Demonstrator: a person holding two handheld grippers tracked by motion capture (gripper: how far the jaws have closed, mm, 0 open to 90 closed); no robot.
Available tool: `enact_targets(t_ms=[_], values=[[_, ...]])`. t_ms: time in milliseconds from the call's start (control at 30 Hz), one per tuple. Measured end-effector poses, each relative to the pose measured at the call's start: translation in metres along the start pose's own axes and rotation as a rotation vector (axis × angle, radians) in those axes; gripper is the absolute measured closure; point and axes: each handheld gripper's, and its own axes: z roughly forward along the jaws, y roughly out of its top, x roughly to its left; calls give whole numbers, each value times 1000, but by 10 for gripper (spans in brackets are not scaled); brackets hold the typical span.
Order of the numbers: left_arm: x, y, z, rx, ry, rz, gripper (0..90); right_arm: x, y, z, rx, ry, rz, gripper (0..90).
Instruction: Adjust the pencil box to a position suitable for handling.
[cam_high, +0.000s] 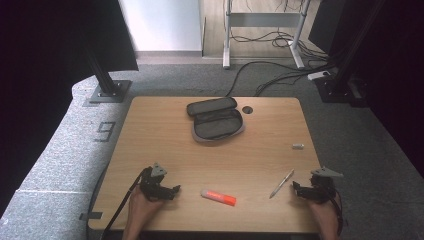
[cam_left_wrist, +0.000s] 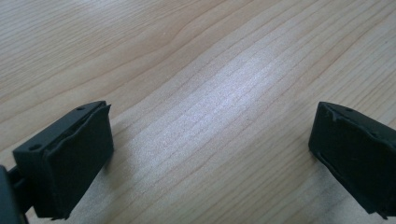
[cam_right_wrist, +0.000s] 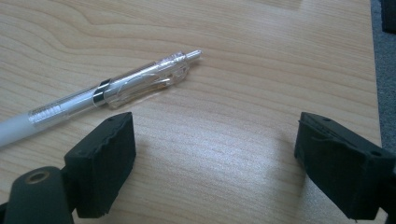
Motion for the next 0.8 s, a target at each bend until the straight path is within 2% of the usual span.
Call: enact_targets(t_ms=[633, 800], values=[[-2, 6, 4, 12, -27, 32, 0, 0, 0, 0, -2, 4, -1, 127], [-3, 13, 1, -2, -67, 26, 0, 0, 0, 0, -2, 4, -1, 127]])
